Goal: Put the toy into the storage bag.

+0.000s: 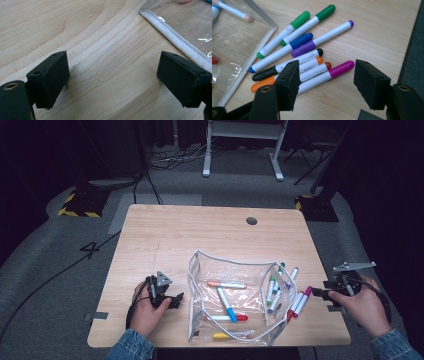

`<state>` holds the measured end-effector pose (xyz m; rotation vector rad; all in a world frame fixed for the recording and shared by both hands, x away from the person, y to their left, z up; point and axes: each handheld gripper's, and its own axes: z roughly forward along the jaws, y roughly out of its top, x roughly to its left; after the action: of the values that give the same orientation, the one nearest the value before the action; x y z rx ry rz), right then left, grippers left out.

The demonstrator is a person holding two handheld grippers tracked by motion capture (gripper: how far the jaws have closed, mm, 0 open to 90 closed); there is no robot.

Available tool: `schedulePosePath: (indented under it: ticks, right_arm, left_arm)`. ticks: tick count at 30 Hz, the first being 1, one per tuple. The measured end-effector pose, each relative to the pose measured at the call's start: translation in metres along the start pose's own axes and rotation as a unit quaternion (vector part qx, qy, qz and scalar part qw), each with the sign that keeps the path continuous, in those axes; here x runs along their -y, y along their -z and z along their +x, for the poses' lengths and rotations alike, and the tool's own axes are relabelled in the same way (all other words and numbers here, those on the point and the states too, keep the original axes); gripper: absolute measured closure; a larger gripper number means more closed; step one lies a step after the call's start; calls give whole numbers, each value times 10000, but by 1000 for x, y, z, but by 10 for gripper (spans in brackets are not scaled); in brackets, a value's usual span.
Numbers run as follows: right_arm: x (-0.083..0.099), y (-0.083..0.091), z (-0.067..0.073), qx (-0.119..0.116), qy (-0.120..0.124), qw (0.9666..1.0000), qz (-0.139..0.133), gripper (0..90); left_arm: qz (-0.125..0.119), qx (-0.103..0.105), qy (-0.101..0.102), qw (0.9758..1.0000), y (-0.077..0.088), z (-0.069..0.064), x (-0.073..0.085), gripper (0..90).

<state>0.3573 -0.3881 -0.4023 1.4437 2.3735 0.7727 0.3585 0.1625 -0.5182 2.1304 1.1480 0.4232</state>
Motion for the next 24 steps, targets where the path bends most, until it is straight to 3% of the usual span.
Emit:
schedulePosePath:
  ticks: [10, 18, 19, 22, 24]
  right_arm:
    - [23, -47, 1, 5, -65, 9995, 309, 357]
    - [30, -65, -1, 79, -202, 9990, 393, 344]
    - [31, -67, -1, 72, -315, 9988, 361, 352]
    - [33, -70, -5, 207, -159, 9983, 527, 440]
    - [35, -70, -7, 270, -205, 9974, 642, 519]
  left_arm:
    - [-2, -3, -1, 10000, 0, 0, 0, 112]
    - [-1, 0, 0, 10000, 0, 0, 0, 112]
    - [-1, -1, 1, 10000, 0, 0, 0, 112]
    - [1, -1, -17, 10000, 0, 0, 0, 113]
    - [2, 1, -18, 10000, 0, 0, 0, 113]
